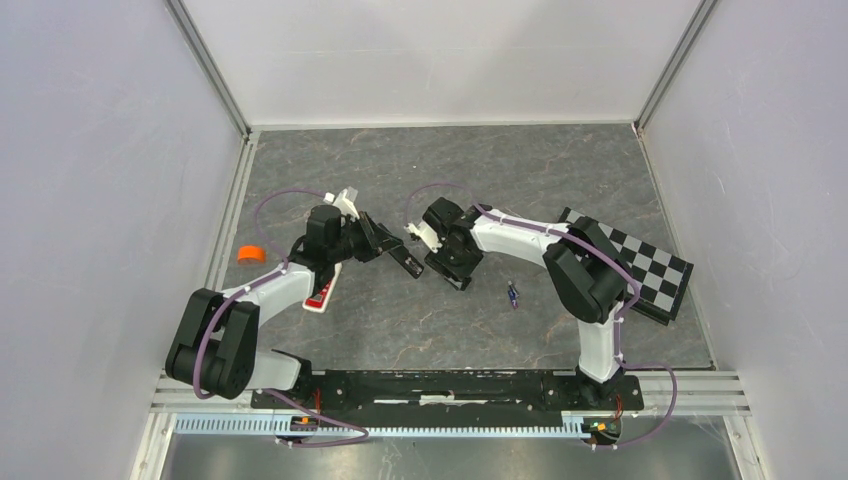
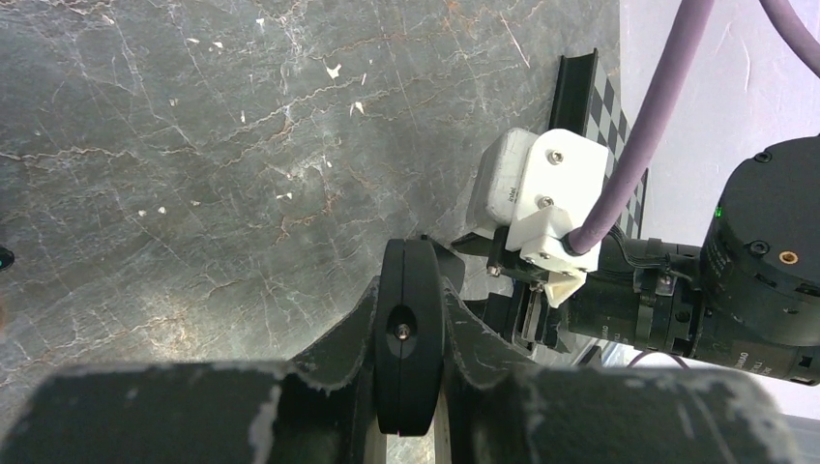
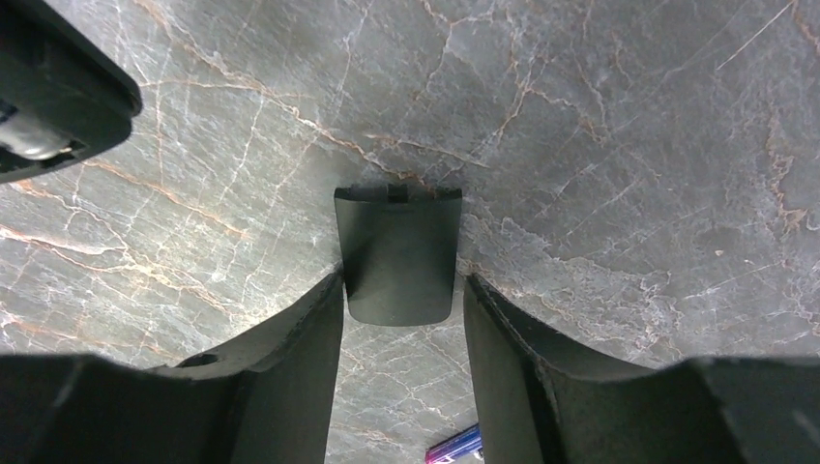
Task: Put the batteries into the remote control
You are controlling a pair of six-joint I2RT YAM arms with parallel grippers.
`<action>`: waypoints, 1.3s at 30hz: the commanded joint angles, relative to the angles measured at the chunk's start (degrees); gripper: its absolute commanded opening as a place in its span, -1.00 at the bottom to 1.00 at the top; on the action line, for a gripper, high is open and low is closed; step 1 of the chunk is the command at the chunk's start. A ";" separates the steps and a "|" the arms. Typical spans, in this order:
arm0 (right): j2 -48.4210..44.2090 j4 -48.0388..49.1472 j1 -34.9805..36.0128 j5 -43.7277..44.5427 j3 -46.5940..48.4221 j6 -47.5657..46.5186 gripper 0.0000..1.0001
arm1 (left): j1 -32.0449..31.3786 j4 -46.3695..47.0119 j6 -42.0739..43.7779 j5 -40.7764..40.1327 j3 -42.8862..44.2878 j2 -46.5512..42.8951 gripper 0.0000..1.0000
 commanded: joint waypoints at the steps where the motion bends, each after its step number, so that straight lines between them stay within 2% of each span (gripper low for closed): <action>1: 1.87 -4.41 0.10 -0.28 0.73 1.25 0.12 | -0.13 1.25 2.76 -1.03 1.01 -0.77 -0.96; 4: 2.03 -5.44 0.14 0.15 0.84 1.26 0.19 | -0.15 1.25 2.85 -0.85 1.01 -0.52 -0.96; 7: 2.04 -4.93 0.13 0.14 0.53 1.13 0.16 | -0.15 1.32 2.85 -0.76 1.01 -0.22 -0.96; 12: 4.24 -4.37 0.18 -1.31 0.43 1.30 -0.20 | -0.17 1.42 2.85 -0.67 1.13 -0.02 -0.96; 14: 4.12 -3.69 0.15 -1.39 0.00 1.55 -0.27 | -0.17 1.37 2.81 -0.67 1.06 -0.10 -0.96; 24: -5.31 4.86 0.10 -1.32 -4.71 0.41 -0.30 | -0.34 3.47 1.42 -0.33 0.77 0.92 -0.96; 39: -11.38 5.69 0.12 -6.16 -7.28 -0.32 -0.32 | -2.87 6.50 1.16 -1.10 1.91 5.14 -0.96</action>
